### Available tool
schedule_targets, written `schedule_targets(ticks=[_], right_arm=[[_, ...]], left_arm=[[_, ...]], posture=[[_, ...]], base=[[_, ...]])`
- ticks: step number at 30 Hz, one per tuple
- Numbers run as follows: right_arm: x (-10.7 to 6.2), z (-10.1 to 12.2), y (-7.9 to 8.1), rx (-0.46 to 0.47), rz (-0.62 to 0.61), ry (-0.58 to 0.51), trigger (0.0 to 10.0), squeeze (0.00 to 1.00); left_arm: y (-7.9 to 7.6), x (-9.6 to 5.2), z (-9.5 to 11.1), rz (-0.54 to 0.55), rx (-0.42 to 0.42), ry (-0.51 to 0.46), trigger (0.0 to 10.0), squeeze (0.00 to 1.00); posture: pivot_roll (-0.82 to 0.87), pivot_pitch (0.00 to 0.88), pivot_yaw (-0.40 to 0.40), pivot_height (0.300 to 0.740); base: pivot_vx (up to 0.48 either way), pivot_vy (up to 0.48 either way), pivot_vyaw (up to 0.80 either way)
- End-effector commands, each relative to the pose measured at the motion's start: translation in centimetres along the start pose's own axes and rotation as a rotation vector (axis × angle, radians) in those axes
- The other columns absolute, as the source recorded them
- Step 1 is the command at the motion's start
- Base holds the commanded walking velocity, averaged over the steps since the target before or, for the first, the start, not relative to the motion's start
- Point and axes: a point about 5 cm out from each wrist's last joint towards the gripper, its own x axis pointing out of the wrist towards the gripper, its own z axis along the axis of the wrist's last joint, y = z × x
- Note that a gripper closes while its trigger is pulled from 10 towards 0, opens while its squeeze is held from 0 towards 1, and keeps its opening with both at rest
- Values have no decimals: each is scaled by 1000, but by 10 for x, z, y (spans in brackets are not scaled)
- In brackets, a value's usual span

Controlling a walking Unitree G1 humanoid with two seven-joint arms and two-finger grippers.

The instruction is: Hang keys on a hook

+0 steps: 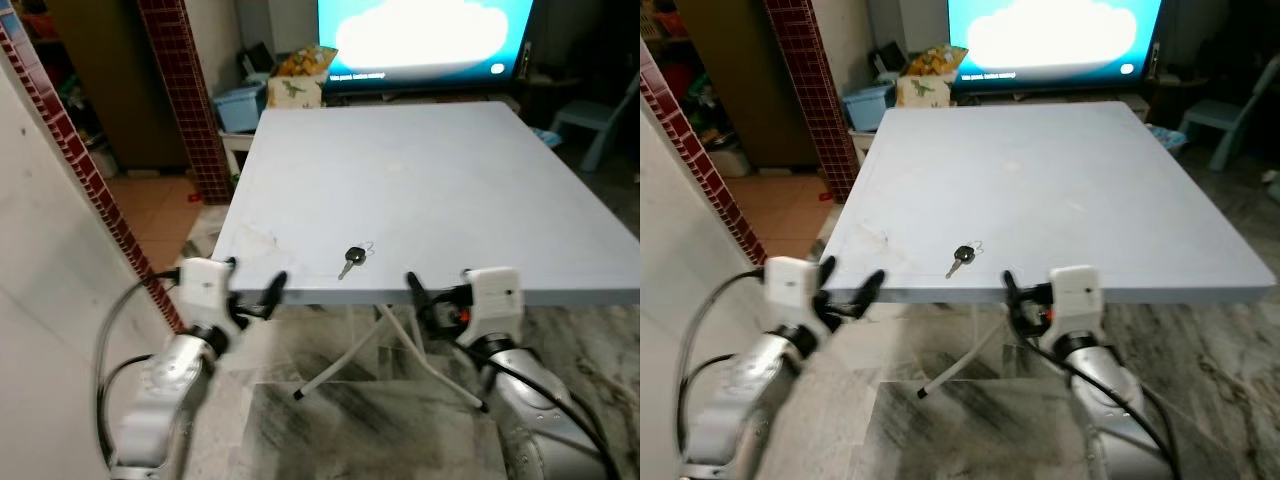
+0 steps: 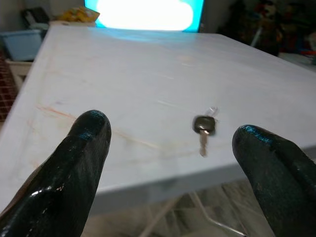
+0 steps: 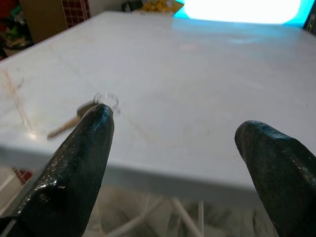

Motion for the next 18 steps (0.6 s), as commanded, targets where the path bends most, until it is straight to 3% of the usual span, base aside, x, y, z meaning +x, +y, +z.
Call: schedule_targets(ticks=[1, 13, 18], right_arm=[[5, 7, 10, 16, 31, -23, 10000, 0], [10, 7, 16, 41, 24, 11, 10000, 0], [18, 13, 25, 93, 24, 34, 10000, 0]], left_arm=[[11, -4, 4, 38, 26, -2, 10000, 0], [10, -4, 4, 35, 25, 0, 10000, 0], [12, -2, 5, 40, 26, 4, 10000, 0]], posture=[[-82, 9, 54, 740], [-76, 7, 51, 740], [-70, 14, 53, 740]], base=[[326, 0, 0], [313, 0, 0], [0, 0, 0]])
